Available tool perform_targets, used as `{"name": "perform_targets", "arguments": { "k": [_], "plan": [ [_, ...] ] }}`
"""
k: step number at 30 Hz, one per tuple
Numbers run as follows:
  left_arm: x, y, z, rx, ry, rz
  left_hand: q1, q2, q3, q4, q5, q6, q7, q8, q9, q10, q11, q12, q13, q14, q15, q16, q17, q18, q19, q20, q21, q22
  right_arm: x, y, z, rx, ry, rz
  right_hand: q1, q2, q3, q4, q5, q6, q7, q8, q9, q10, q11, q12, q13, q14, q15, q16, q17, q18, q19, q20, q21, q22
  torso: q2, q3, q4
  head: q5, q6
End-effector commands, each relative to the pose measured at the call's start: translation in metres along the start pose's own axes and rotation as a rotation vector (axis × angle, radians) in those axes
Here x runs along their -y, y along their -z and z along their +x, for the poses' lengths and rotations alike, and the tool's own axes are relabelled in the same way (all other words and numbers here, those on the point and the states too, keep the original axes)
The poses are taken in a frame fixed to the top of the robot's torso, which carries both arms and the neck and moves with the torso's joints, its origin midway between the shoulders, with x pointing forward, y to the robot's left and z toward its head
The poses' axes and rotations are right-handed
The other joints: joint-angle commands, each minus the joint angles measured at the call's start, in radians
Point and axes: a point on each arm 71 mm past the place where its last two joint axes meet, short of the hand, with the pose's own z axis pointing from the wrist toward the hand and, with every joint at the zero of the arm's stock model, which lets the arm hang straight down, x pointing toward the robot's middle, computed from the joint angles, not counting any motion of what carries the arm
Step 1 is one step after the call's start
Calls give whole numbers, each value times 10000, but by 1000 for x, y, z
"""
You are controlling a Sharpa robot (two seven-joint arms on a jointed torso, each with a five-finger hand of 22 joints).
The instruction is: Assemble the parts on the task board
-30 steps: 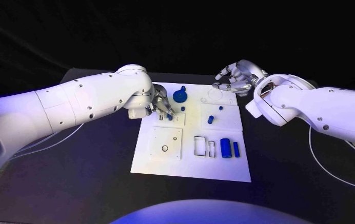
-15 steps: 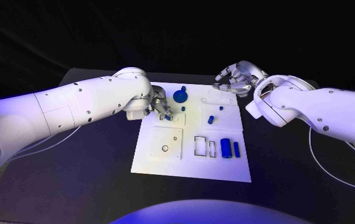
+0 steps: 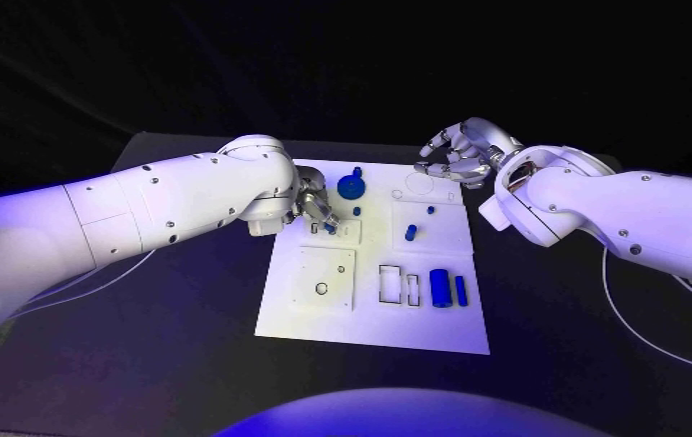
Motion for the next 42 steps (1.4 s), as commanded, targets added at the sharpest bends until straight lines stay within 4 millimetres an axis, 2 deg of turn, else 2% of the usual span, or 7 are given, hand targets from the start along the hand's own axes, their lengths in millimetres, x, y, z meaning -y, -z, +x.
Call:
{"name": "perform_targets", "arguments": {
  "k": [1, 19, 27, 32, 42],
  "plan": [
    [5, 1, -1, 433, 44, 342, -34, 3, 2645, -2694, 44, 185, -77, 55, 11, 104, 11, 40, 29, 1056, -57, 36, 2635, -203, 88, 6, 80, 418, -1, 0, 1, -97, 74, -63, -83, 21, 63, -19, 43, -9, -31, 38, -8, -26, -34, -35, 125, 954, -60, -54, 2348, 193, -10, -61, -36, -9, -2, 1, 6, -4, -14],
    [4, 0, 0, 366, -109, -12, -51, -5, 2664, -2696, 38, 207, -82, 46, 9, 116, 5, 29, 21, 1056, -65, 36, 2635, -204, 94, -2, 81, 422, 1, -1, 0, -65, 146, -59, -104, 20, 69, -17, 45, -9, -32, 46, -9, -11, -34, -20, 146, 953, -60, -56, 2344, 193, -10, -62, -39, -9, -4, -10, 1, -6, -37],
    [4, 0, 3, 157, -225, -30, -57, -6, 2672, -2697, 15, 211, -84, 39, 8, 116, 4, 19, 9, 1056, -68, 36, 2635, -204, 95, -5, 81, 423, 1, -1, 1, -70, 153, -54, -104, 20, 69, -17, 45, -9, -32, 46, -9, -11, -34, -20, 146, 953, -60, -56, 2344, 193, -10, -62, -39, -9, -8, -9, 20, -16, -58],
    [5, -2, 5, 97, -235, 9, -60, -7, 2676, -2699, 2, 212, -85, 35, 7, 120, 3, 18, 14, 1056, -69, 36, 2635, -200, 86, -7, 71, 414, 1, -1, 1, -80, 155, -55, -140, 14, 72, -13, 53, -7, -33, 55, -11, -15, -35, -26, 138, 952, -61, -58, 2338, 195, -12, -63, -47, -13, -7, -15, 7, -9, -67],
    [6, -2, 8, 32, -297, 63, -61, -7, 2680, -2701, -7, 214, -86, 32, 6, 119, 2, 12, 5, 1056, -70, 36, 2635, -203, 92, -8, 77, 421, 1, -1, 1, -88, 156, -46, -140, 14, 72, -13, 53, -7, -33, 55, -11, -15, -35, -26, 138, 952, -61, -58, 2338, 195, -12, -63, -47, -13, -8, 1, 12, 1, -70]
  ]
}}
